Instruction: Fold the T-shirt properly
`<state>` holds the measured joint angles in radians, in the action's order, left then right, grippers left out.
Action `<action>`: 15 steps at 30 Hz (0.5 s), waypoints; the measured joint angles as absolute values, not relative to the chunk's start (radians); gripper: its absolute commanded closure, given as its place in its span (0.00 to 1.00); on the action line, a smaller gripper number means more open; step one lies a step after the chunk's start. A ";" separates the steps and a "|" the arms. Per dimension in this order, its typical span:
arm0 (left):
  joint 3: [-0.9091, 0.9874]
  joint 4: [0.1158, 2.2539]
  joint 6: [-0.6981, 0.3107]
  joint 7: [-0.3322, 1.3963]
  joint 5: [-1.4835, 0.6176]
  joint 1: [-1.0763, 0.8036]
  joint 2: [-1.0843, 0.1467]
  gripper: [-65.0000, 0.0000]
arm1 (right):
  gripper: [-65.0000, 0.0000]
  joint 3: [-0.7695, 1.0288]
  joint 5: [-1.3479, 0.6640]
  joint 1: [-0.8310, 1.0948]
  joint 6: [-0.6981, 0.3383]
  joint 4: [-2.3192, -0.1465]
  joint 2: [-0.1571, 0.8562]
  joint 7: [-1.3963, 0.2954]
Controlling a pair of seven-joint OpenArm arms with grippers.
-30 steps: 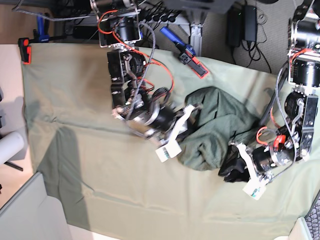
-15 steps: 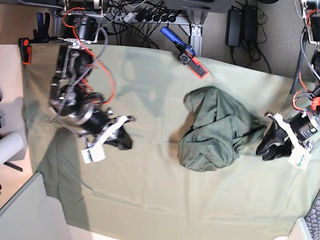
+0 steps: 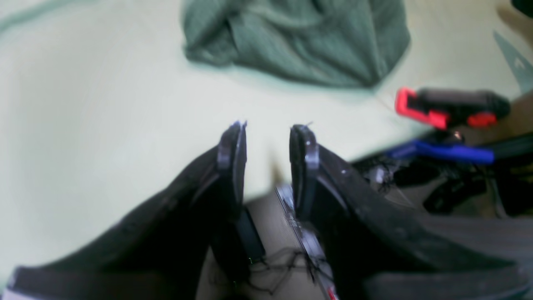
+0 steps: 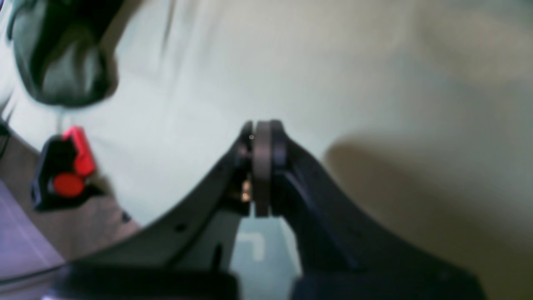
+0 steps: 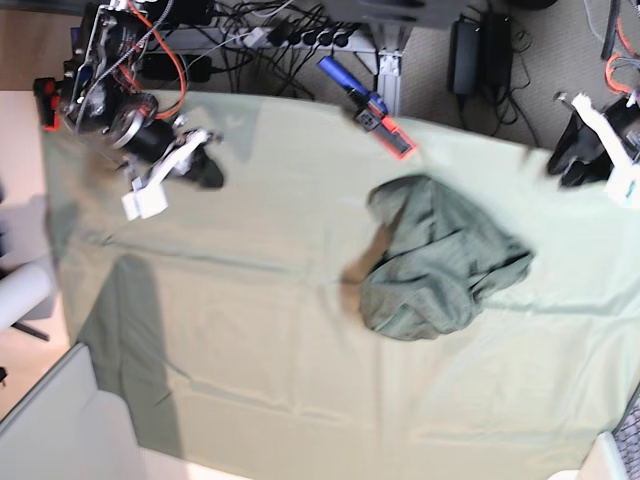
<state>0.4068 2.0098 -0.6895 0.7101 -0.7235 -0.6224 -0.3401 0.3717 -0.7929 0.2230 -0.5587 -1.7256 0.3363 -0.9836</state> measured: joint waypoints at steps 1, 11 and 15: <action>0.407 2.011 -0.690 0.710 -0.724 -0.634 -0.340 0.67 | 1.00 0.372 -0.796 0.241 -0.558 -1.733 0.334 -0.984; 0.407 2.006 -0.690 0.719 -0.632 -0.850 -0.342 0.67 | 1.00 0.372 -0.806 0.500 -0.558 -1.773 0.335 -0.998; 0.402 1.910 -0.690 0.714 -0.601 -0.899 -0.341 0.68 | 1.00 0.371 -0.788 0.605 -0.558 -1.753 0.336 -0.997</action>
